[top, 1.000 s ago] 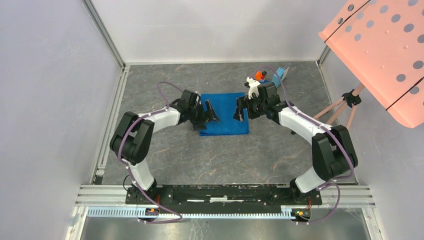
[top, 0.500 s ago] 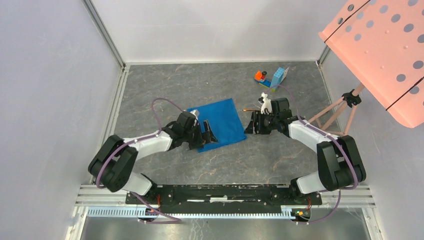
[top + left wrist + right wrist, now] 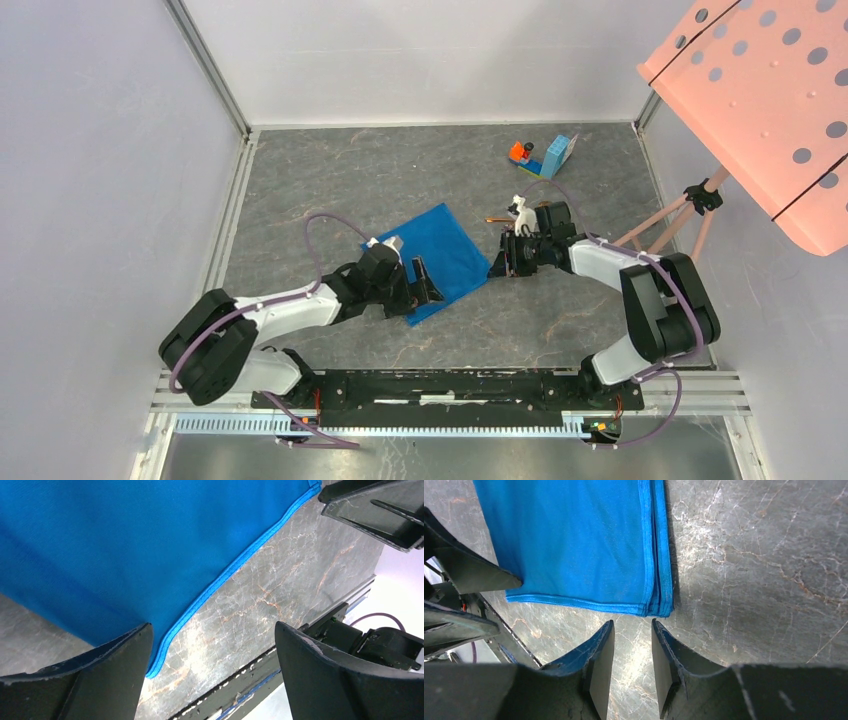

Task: Fold the napkin into a case and place the utensils inside
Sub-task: Rotate the square-folded napkin at the center of the board.

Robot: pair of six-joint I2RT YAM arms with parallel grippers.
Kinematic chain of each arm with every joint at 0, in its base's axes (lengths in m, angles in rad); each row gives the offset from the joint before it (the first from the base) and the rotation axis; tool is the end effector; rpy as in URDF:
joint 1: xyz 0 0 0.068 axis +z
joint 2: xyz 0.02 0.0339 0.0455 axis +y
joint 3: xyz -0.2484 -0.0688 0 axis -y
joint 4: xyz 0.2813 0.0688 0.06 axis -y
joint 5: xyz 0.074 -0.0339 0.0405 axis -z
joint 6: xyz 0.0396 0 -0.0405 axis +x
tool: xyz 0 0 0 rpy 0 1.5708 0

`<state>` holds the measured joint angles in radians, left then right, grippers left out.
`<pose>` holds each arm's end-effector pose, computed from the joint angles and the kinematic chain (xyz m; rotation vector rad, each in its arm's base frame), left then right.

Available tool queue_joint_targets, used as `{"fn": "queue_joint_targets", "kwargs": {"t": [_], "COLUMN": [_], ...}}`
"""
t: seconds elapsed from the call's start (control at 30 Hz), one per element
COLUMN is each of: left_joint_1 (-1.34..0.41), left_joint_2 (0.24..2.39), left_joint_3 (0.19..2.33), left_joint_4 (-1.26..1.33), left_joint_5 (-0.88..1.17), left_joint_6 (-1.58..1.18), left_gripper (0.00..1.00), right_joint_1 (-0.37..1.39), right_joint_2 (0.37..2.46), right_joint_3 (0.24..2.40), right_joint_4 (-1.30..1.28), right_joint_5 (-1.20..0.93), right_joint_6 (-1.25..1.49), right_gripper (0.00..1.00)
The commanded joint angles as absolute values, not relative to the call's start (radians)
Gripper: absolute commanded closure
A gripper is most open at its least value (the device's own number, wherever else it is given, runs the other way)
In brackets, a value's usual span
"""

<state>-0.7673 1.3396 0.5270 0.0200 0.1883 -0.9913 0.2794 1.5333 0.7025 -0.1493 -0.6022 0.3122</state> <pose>0.1959 -0.1992 0.1119 -0.1914 2.6067 -0.9821 0.2861 0.1054 0.1059 -0.2012 2.5810 0.9942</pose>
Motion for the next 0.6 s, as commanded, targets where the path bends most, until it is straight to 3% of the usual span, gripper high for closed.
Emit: {"fn": "queue_joint_targets", "kwargs": {"t": [0.0, 0.2, 0.37, 0.57], "left_joint_1": [-0.770, -0.767, -0.767, -0.765], "left_joint_2": [1.253, 1.183, 1.159, 1.147], "left_joint_3": [0.567, 0.599, 0.579, 0.579], "left_joint_4": [-0.059, -0.135, -0.136, -0.145], "left_joint_5": [0.152, 0.122, 0.124, 0.120], "left_joint_6": [-1.013, -0.994, -1.006, -1.007], "left_gripper": [0.02, 0.00, 0.00, 0.00], "right_joint_1": [0.277, 0.277, 0.277, 0.278], "right_joint_2": [1.563, 1.580, 1.537, 1.594], "right_joint_3": [0.746, 0.769, 0.790, 0.792], "right_joint_4": [-0.092, -0.112, -0.142, -0.118], "right_joint_5": [-0.604, -0.597, -0.553, -0.583], "right_joint_6": [0.295, 0.263, 0.248, 0.265], "right_gripper": [0.61, 0.66, 0.61, 0.62]}}
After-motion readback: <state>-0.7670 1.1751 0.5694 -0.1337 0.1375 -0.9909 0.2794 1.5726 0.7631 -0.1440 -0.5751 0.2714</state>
